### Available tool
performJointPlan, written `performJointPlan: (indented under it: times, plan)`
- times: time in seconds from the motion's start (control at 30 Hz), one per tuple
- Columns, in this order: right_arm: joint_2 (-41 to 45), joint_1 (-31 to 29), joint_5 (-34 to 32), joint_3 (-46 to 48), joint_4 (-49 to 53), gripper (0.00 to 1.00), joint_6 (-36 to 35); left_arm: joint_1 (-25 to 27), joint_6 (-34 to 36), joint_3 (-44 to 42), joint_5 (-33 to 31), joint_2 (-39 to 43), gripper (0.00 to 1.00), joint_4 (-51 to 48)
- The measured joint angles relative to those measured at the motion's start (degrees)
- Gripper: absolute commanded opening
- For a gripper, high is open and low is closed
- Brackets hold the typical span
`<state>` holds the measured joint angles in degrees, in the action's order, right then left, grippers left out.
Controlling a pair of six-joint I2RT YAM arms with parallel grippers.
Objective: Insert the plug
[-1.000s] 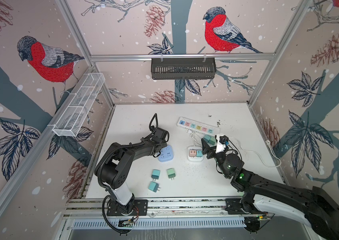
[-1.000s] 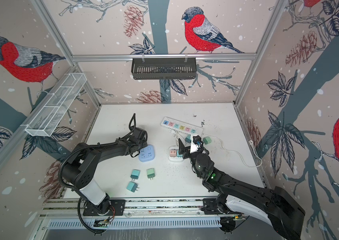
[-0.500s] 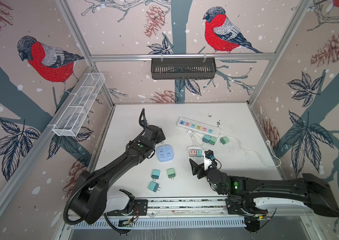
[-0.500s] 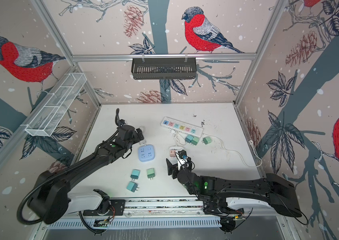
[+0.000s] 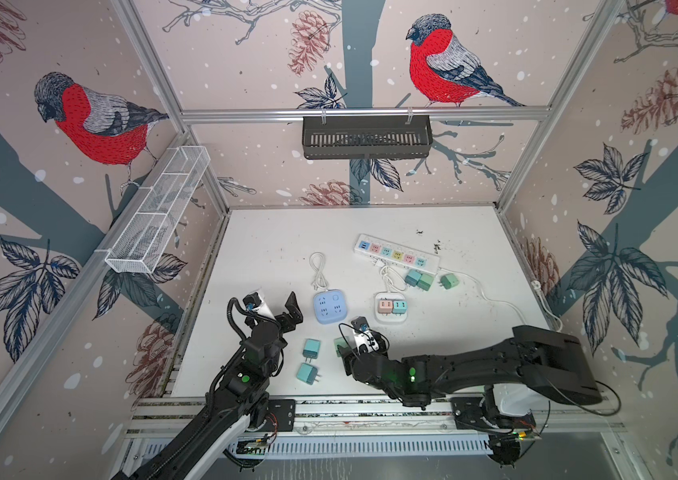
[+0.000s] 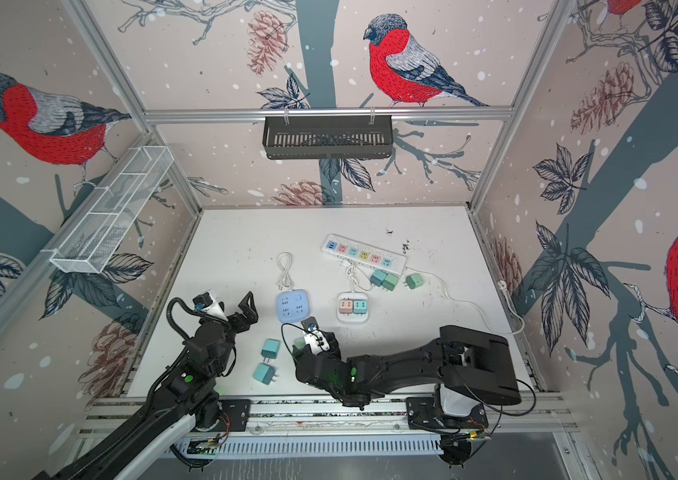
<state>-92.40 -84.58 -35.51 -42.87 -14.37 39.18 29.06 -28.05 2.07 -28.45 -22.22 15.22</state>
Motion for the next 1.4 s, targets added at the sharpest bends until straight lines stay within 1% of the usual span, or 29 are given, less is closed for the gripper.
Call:
performJointPlan:
  times: [0.1,0.17,0.23,0.3,0.5,0.57,0.6,0.8,1.0,1.1,1.17,1.23,1.33,1.4]
  plan:
    - [-3.98,-0.04,1.18,-3.19,1.11,0.78,0.33,0.00,1.51,-1.66,1.51,6.05,0.98,0.92]
    - [-5.55,0.02,1.70,-3.98,1.99,0.78,1.22,0.00,2.49,-1.68,1.55,8.04,0.98,2.84]
    - [-6.73,0.24,2.56,-4.48,2.32,0.78,1.55,0.00,2.82,-1.68,1.97,8.26,0.98,3.54]
    - [-7.91,0.33,3.19,-5.09,2.32,0.77,2.05,0.00,2.99,-1.68,3.10,6.91,0.98,3.87]
    - [-12.00,0.72,4.90,-6.38,2.38,0.73,3.56,0.00,2.67,-1.07,3.43,-0.07,0.98,2.99]
    - [-12.74,1.03,5.25,-6.38,2.56,0.69,4.28,0.00,2.47,-0.57,3.41,-1.53,0.98,2.95]
    - [-12.98,1.03,5.27,-6.34,2.60,0.67,4.33,0.00,2.43,-0.52,3.41,-1.88,0.98,3.06]
    - [-13.46,1.27,5.25,-5.46,2.69,0.64,4.74,0.00,2.34,-0.52,3.43,-2.10,0.98,3.28]
    - [-15.39,1.84,4.09,-6.43,0.92,0.62,4.48,0.00,2.32,-0.76,3.30,-1.25,0.98,3.34]
    - [-16.13,2.21,3.56,-6.73,0.04,0.56,4.28,0.00,2.32,-0.76,3.13,-1.29,0.98,3.34]
    - [-16.37,2.54,3.43,-6.67,-0.81,0.46,4.26,0.00,2.29,-0.76,3.13,-1.33,0.98,3.34]
    - [-16.37,2.64,3.37,-6.27,-1.51,0.40,4.24,0.00,2.27,-0.76,3.13,-1.33,0.98,3.34]
    - [-16.06,2.58,3.32,-5.46,-2.89,0.38,4.24,0.00,2.27,-0.76,3.15,-1.64,0.98,3.37]
    - [-15.41,2.36,3.37,-4.66,-3.13,0.34,4.09,0.00,2.29,-0.79,3.13,-2.23,0.98,3.43]
